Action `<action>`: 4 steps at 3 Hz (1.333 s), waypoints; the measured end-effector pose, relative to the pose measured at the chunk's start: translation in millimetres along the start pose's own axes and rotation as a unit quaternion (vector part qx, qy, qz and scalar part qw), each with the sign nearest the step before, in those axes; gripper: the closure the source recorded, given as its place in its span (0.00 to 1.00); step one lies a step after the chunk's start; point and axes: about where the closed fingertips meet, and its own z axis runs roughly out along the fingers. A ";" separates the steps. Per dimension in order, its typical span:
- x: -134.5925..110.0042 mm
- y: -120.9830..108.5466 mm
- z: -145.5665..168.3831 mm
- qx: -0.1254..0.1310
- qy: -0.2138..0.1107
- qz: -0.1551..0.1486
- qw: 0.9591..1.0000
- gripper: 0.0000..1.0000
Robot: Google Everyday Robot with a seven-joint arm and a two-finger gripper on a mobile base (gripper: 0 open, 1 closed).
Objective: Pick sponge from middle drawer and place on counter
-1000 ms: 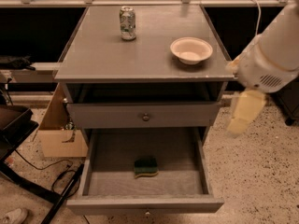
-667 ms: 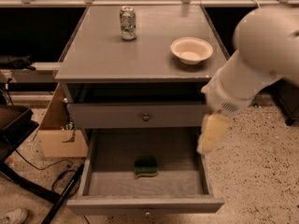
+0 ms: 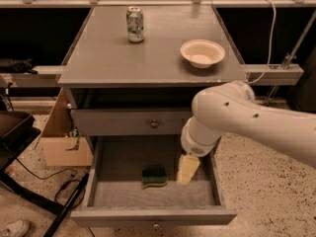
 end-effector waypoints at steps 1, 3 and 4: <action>-7.2 3.3 57.8 -0.012 -0.005 0.006 1.000 0.00; -13.3 2.6 77.6 -0.021 -0.002 -0.004 1.000 0.00; -23.3 -7.8 120.8 -0.033 -0.003 -0.036 0.999 0.00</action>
Offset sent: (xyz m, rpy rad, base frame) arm 0.0056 0.0193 -0.0505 0.0144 0.0214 -0.0036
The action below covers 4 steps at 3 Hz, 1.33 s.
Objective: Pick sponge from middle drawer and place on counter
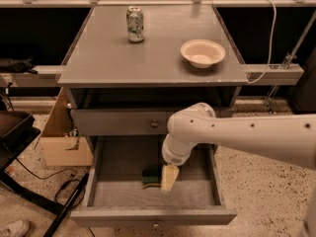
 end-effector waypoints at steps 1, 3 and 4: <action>-6.0 -8.9 59.9 -0.019 -0.006 -0.041 0.999 0.00; -23.5 -19.2 154.6 -0.038 -0.006 -0.102 0.994 0.00; -28.5 -23.8 191.6 -0.046 -0.005 -0.115 0.992 0.00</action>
Offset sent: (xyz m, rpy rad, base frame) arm 0.0426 0.0688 -0.1589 -0.0026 0.0105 0.2744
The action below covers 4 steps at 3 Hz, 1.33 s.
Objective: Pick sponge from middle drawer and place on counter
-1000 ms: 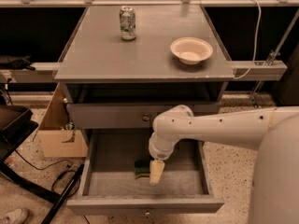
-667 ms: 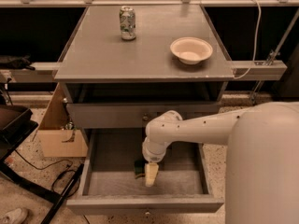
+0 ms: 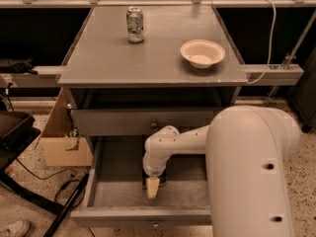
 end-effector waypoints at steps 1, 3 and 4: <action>8.4 -7.1 25.2 -0.004 0.010 -0.002 1.000 0.19; 22.8 -6.9 33.3 -0.004 0.020 0.009 1.000 0.65; 21.6 -7.0 28.8 -0.004 0.020 0.009 1.000 0.89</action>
Offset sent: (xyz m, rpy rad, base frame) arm 0.0139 -0.0458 -0.0668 -0.0911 0.0101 -0.1009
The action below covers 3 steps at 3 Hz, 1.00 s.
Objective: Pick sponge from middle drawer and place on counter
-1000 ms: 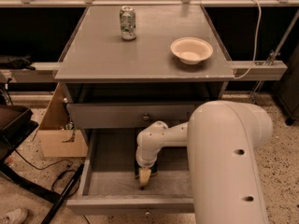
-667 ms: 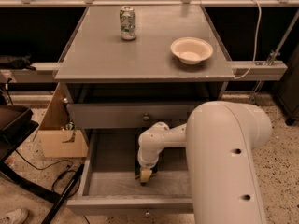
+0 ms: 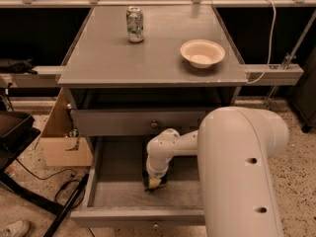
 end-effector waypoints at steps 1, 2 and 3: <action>-10.4 13.4 -34.7 0.008 0.008 -0.017 1.000 1.00; -30.0 89.0 -94.8 -0.032 0.022 -0.060 0.997 1.00; -54.5 163.5 -169.5 -0.086 0.029 -0.114 0.989 1.00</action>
Offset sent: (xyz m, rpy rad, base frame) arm -0.1476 -0.0020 0.4028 -0.1415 -0.2001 0.3486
